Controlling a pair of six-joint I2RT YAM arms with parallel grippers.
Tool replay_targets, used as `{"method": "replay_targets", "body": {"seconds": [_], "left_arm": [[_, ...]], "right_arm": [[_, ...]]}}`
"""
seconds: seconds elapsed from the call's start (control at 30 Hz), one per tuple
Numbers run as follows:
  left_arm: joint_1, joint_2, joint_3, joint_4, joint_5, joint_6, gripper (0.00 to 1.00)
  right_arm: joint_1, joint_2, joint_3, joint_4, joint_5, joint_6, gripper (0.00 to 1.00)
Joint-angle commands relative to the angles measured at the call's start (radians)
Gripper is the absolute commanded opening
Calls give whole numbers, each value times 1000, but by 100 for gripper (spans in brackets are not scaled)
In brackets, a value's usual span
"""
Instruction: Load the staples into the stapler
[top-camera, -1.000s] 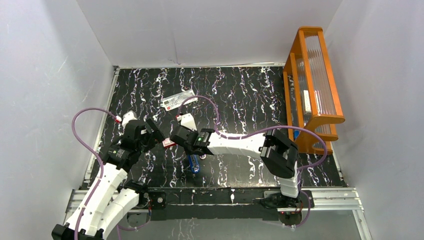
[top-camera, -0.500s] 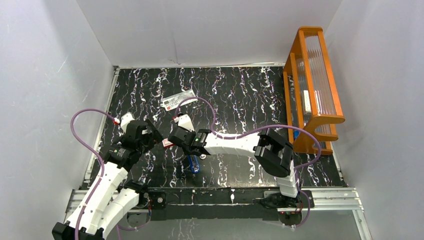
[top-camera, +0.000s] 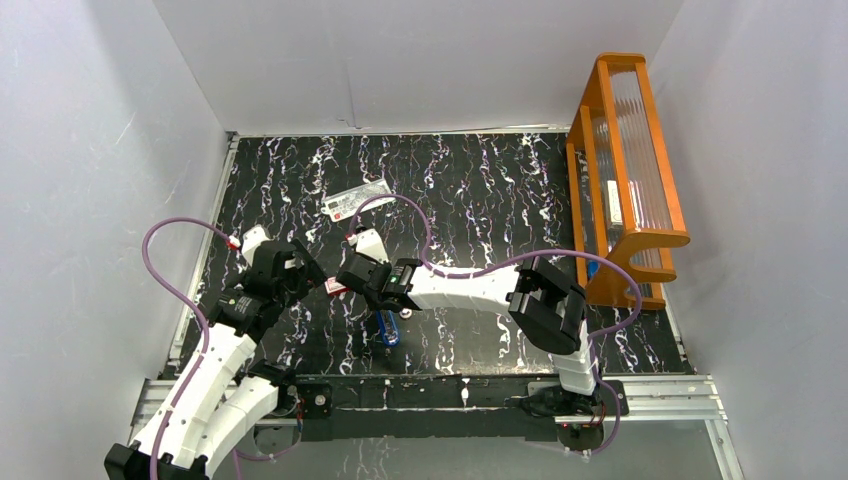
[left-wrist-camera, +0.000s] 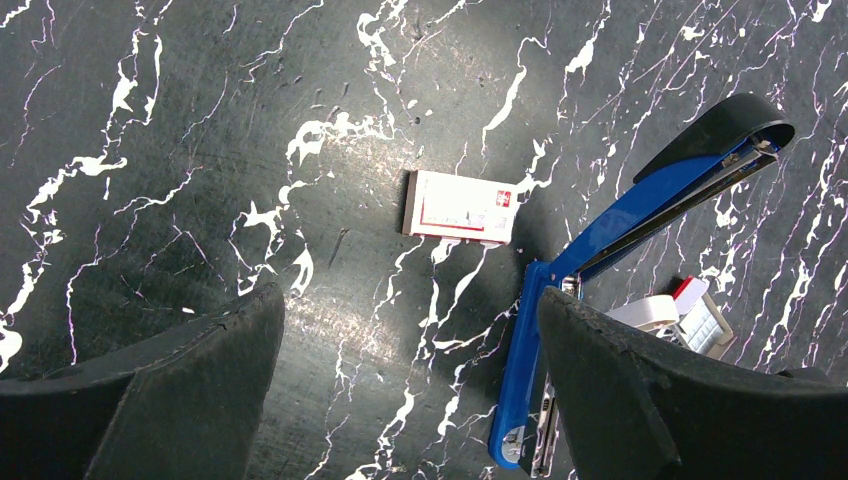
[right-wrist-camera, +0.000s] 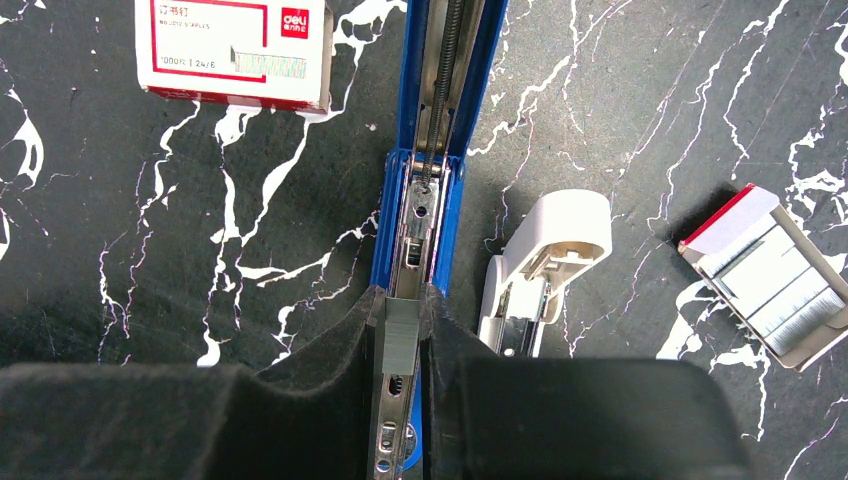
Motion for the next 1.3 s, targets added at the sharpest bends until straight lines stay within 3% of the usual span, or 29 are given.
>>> {"method": "replay_targets", "body": {"seconds": [0.0,1.27], "left_arm": [[1,-5,-8,1,-30,-7,94],[1,3,-16,14,-17,-2,94]], "right_arm": [[1,-6,27,23,13,-9,22],[-2,-63,-68,87,7,-16,22]]}}
